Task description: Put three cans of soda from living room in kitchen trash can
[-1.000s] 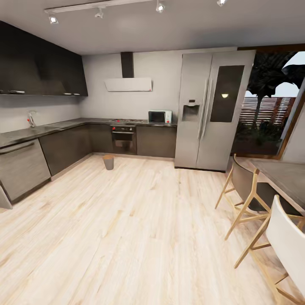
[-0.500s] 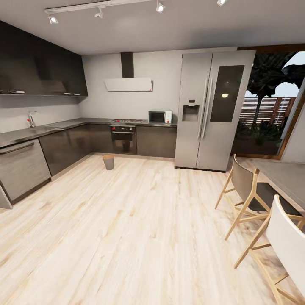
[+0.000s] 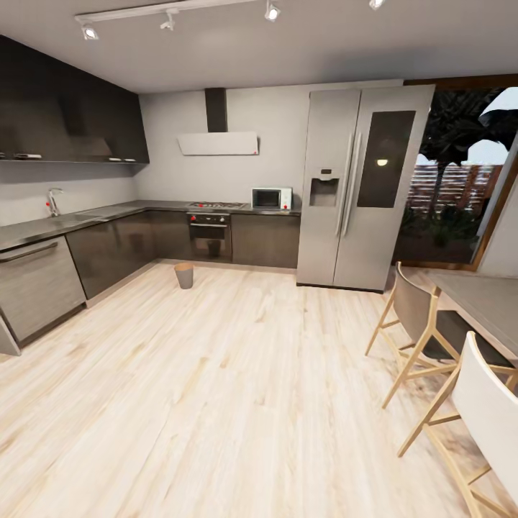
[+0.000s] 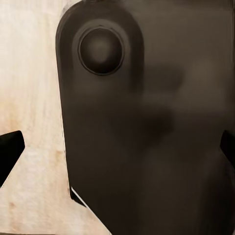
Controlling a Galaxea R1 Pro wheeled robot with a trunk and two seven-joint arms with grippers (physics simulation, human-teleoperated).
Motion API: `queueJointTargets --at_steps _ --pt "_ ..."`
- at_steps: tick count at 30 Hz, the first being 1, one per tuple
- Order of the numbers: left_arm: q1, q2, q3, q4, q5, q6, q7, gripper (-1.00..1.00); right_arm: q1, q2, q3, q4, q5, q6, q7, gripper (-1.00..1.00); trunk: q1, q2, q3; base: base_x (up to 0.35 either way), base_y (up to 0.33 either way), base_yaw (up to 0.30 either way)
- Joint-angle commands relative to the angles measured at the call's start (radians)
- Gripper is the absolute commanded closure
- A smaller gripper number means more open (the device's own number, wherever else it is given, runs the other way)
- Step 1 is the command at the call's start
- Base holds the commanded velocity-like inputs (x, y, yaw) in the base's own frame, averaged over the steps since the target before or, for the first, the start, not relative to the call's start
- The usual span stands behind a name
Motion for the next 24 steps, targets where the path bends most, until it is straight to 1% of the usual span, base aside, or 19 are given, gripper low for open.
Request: queueJointTargets --at_steps 1,6,12,13,14,21,22,24 --pt "-0.001 0.001 -0.001 -0.002 -0.001 -0.006 -0.006 -1.0 0.0 0.0 0.001 0.0 0.001 0.0 0.002 -1.0 0.0 0.0 0.0 0.158 0.0 0.0" --pt "-0.006 0.006 -0.002 -0.008 -0.002 -0.034 -0.034 -1.0 0.0 -0.002 0.005 -0.002 0.003 0.0 0.007 -1.0 0.0 0.0 0.0 0.257 0.0 0.0" --pt "-0.007 0.01 0.0 -0.013 0.0 -0.047 -0.067 -1.0 0.0 -0.002 0.007 -0.016 0.003 0.0 0.008 -1.0 0.0 0.0 0.0 0.317 0.0 0.0" --pt "-0.007 0.01 0.0 -0.016 0.0 -0.048 -0.134 -1.0 0.0 -0.002 0.007 -0.025 0.003 0.0 0.008 -1.0 0.0 0.0 0.0 0.331 0.0 0.0" --pt "-0.007 0.011 0.0 -0.022 0.001 -0.049 -0.138 -1.0 0.0 -0.002 0.008 -0.035 0.004 0.0 0.008 -1.0 0.0 0.0 0.0 0.333 0.0 0.0" --pt "-0.007 0.012 -0.001 -0.104 0.002 -0.049 -0.151 -1.0 -0.001 -0.001 0.011 -0.101 0.009 0.007 0.009 -1.0 0.0 0.0 0.0 0.337 0.0 0.0" --pt "-0.007 0.012 -0.001 -0.135 0.002 -0.047 -0.152 -1.0 -0.003 -0.001 0.011 -0.121 0.01 0.01 0.01 -1.0 0.0 0.0 0.0 0.34 0.0 0.0" --pt "-0.007 0.012 0.0 -0.169 0.002 -0.043 -0.153 -1.0 -0.004 0.0 0.012 -0.144 0.011 0.013 0.01 -1.0 0.0 0.0 0.0 0.34 0.0 0.0"
